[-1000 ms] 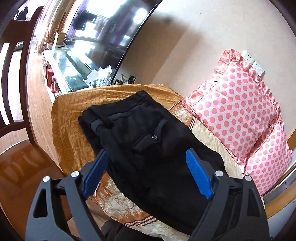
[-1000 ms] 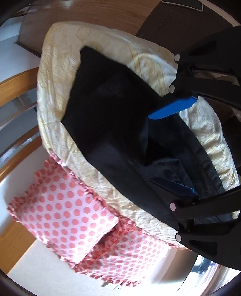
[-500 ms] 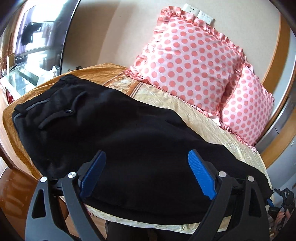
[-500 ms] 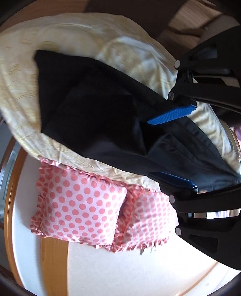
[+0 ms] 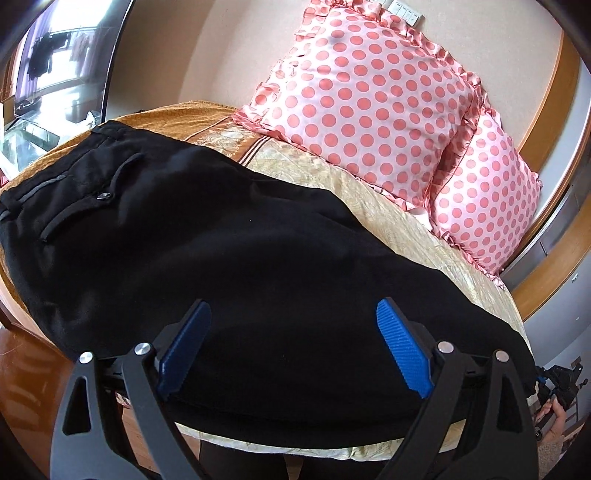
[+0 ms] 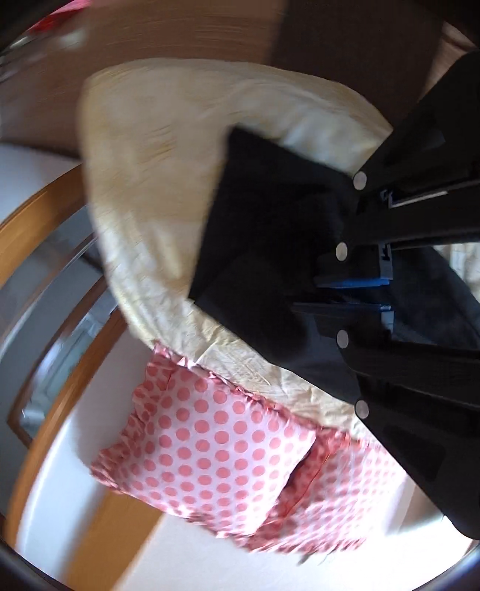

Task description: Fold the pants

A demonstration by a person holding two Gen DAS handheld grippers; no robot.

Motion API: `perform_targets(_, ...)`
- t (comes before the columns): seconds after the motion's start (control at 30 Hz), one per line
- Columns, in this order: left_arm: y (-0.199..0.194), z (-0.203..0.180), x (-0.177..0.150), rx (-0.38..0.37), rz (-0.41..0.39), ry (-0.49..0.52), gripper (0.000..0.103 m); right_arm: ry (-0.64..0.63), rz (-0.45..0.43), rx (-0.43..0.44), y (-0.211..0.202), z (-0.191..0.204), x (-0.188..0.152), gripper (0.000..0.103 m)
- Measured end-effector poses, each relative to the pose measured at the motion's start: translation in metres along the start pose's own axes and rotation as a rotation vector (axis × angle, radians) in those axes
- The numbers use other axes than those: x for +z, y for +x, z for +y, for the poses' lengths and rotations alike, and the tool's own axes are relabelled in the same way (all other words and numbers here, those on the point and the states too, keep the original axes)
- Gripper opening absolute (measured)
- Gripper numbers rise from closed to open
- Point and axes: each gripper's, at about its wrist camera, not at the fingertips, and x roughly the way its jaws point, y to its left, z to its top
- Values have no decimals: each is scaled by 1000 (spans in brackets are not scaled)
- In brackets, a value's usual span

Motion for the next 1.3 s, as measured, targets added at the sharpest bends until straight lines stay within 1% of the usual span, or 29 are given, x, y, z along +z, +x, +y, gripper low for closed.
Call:
perform_targets(0.07,2,-3,0,8,7,14,91,-172,-101,26,-17,25,0,6)
perform_targets(0.1,2,-3,-1,10,12,20,91,-260,-149,-8,-25,34,-4,5)
perform_targets(0.13,3,-3,-1,11,17,25,91,-331,-171,-74,-26,40,-9,5)
perform_targets(0.17,4,-3,-2,14,23,26,91,-333,-139,-123,-21,34,-12,5)
perform_targets(0.2,6,-2,-3,15,31,23,91,-295,-82,-146,-13,21,-14,6)
perform_targets(0.27,8,0,-3,18,45,23,91,-233,-7,-177,-3,0,-18,6)
perform_targets(0.33,10,-1,-3,24,51,30,91,-174,40,-157,-2,-18,-21,6)
perform_targets(0.4,12,-3,-2,26,57,38,91,-97,58,-105,-6,-32,-19,11)
perform_targets(0.43,13,-4,-2,22,61,39,91,-73,62,-88,-8,-34,-17,15)
perform_targets(0.5,15,-5,-2,20,66,41,91,-26,65,-43,-9,-40,-13,32)
perform_targets(0.53,15,-6,-3,21,67,43,91,6,70,-7,-9,-44,-11,41)
perform_targets(0.57,16,-6,-4,22,68,46,92,27,75,6,-8,-45,-9,45)
perform_targets(0.63,16,-7,-4,24,71,54,92,52,77,11,-4,-46,-7,45)
perform_targets(0.7,17,-7,-5,25,74,60,92,54,68,4,0,-43,-5,44)
perform_targets(0.73,17,-7,-5,26,76,63,92,42,61,-19,3,-41,-4,34)
perform_targets(0.77,19,-7,-5,26,81,69,92,25,55,-48,4,-39,-3,7)
perform_targets(0.8,20,-7,-5,29,84,73,92,13,45,-58,2,-39,-1,2)
perform_targets(0.9,22,-10,-7,38,92,103,93,15,-16,6,-17,-40,5,2)
perform_targets(0.93,22,-10,-7,37,96,112,93,9,-32,-8,-21,-40,5,2)
perform_targets(0.97,22,-10,-8,37,99,122,93,11,-29,-31,-21,-42,3,2)
perform_targets(1.03,22,-11,-8,36,107,141,93,40,14,-77,-12,-53,-2,2)
perform_targets(1.07,22,-10,-8,32,110,147,93,55,34,-84,-6,-59,-6,2)
perform_targets(1.1,23,-10,-8,27,113,149,93,52,25,-79,-8,-59,-6,2)
perform_targets(1.13,23,-9,-8,20,118,152,93,9,25,-114,-11,-52,-7,2)
perform_targets(1.17,22,-8,-7,14,123,153,93,-20,22,-141,-13,-47,-7,4)
perform_targets(1.2,22,-7,-7,5,127,152,93,-53,21,-172,-16,-41,-7,9)
perform_targets(1.23,21,-6,-7,-2,128,151,93,-89,15,-227,-21,-35,-7,25)
perform_targets(1.27,21,-5,-8,-10,129,150,93,-110,-8,-269,-28,-31,-6,51)
perform_targets(1.3,20,-4,-8,-17,128,150,93,-126,-46,-310,-37,-26,-6,64)
